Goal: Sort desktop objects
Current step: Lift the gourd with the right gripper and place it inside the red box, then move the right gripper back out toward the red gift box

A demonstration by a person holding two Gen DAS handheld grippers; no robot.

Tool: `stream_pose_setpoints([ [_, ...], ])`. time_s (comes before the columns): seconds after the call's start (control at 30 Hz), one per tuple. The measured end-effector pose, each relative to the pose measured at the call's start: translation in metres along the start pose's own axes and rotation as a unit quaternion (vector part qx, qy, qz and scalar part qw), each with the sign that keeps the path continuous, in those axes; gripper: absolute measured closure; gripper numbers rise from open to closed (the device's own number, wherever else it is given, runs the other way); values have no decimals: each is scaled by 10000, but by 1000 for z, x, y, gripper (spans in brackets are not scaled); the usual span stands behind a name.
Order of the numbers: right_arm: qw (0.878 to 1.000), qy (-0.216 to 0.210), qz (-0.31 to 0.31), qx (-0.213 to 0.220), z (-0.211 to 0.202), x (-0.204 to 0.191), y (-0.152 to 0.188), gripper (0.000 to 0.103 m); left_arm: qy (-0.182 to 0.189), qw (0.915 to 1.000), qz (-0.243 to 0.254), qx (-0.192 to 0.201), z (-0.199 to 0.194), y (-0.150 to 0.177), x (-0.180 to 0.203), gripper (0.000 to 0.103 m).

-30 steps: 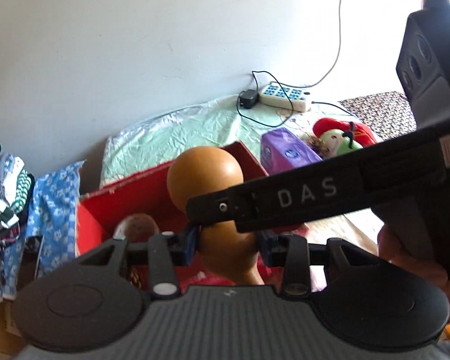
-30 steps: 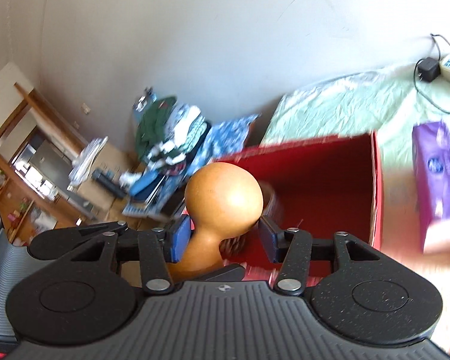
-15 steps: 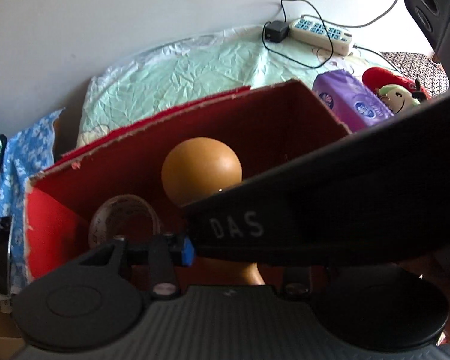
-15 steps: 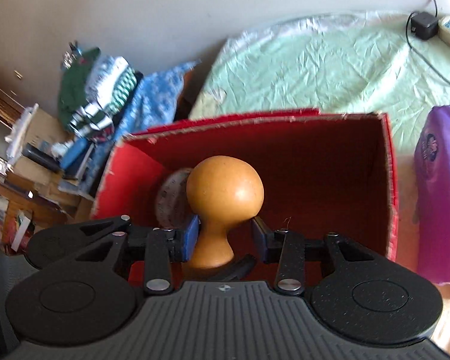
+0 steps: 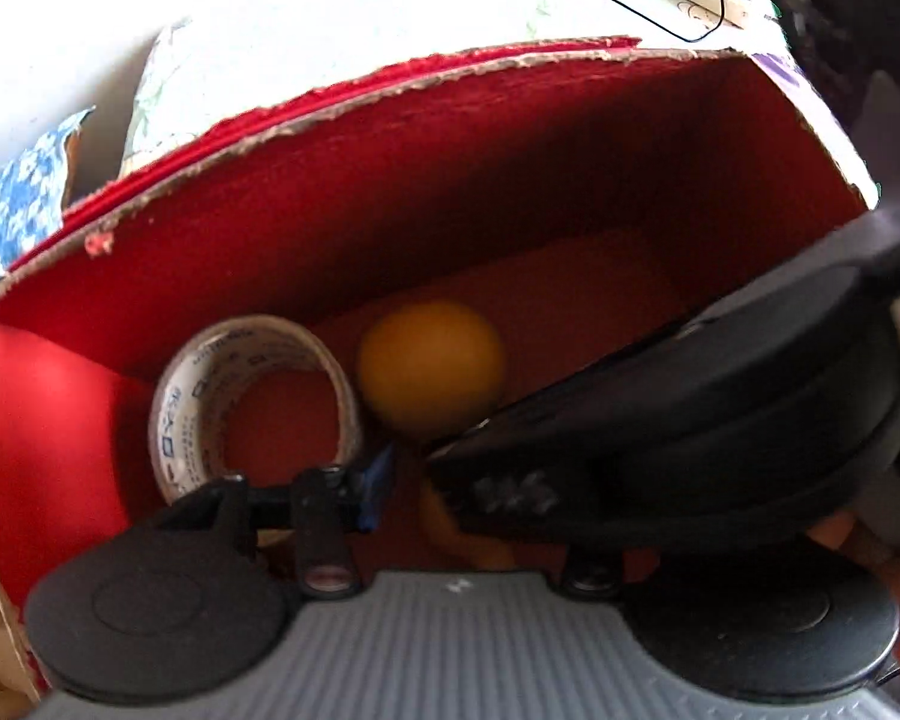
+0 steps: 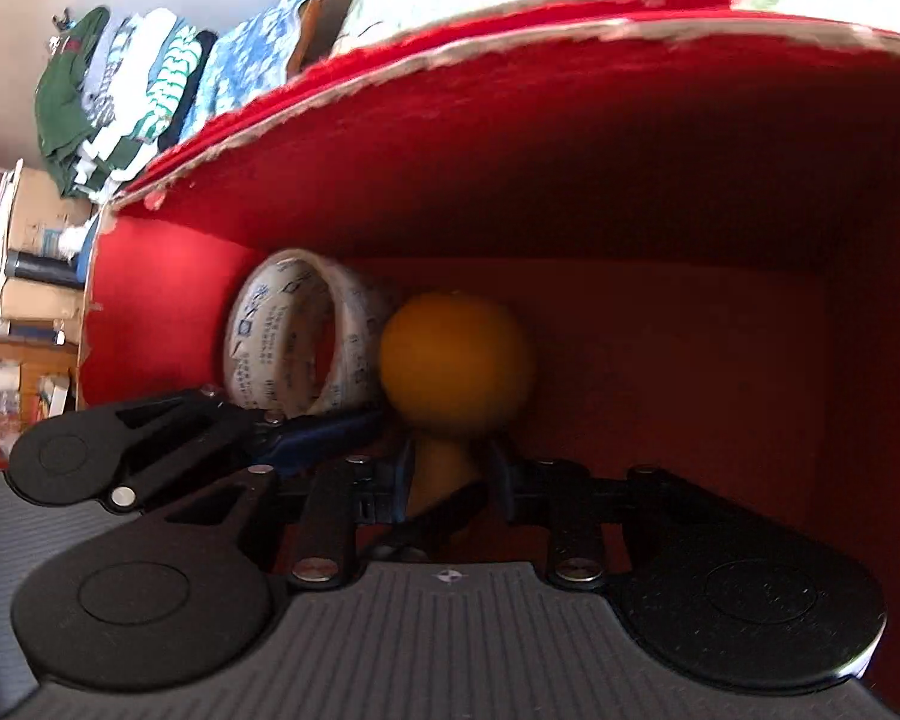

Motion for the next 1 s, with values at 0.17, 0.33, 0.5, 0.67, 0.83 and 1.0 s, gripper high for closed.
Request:
stream_pose_setpoints([
  [0.17,9997,-229,-76,-24,0,-9,3,61,-102,9999,-121,52,-4,4,-10,57],
  [0.33,9989,-446,-125,-45,-5,-13,12,60,-110,9986,-253,441,-28,10,-17,52],
  [0.5,9989,-350,3,304,-29,-7,16,56,-118,9936,-381,1058,-66,14,-19,36],
  [0.67,9953,-658,118,707,-64,-13,35,46,20,9846,-540,1662,-114,33,-15,30],
  [0.83,9864,-760,-404,1402,-104,-43,67,48,-306,9728,-599,2217,-159,66,-15,24],
  [1.0,9681,-856,-912,2170,-137,-67,89,47,-513,9624,-1082,2438,-192,110,-38,17],
])
Point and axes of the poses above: each gripper's, at about its wrist camera, not at the fingertips, and z roughly the way its jaws point, x to its right, y to its underside, the point moved 10 cm from there along z, roughly the way its jaws point, and after that the axes turned 3 degrees about -y, right-handed, at the moved point
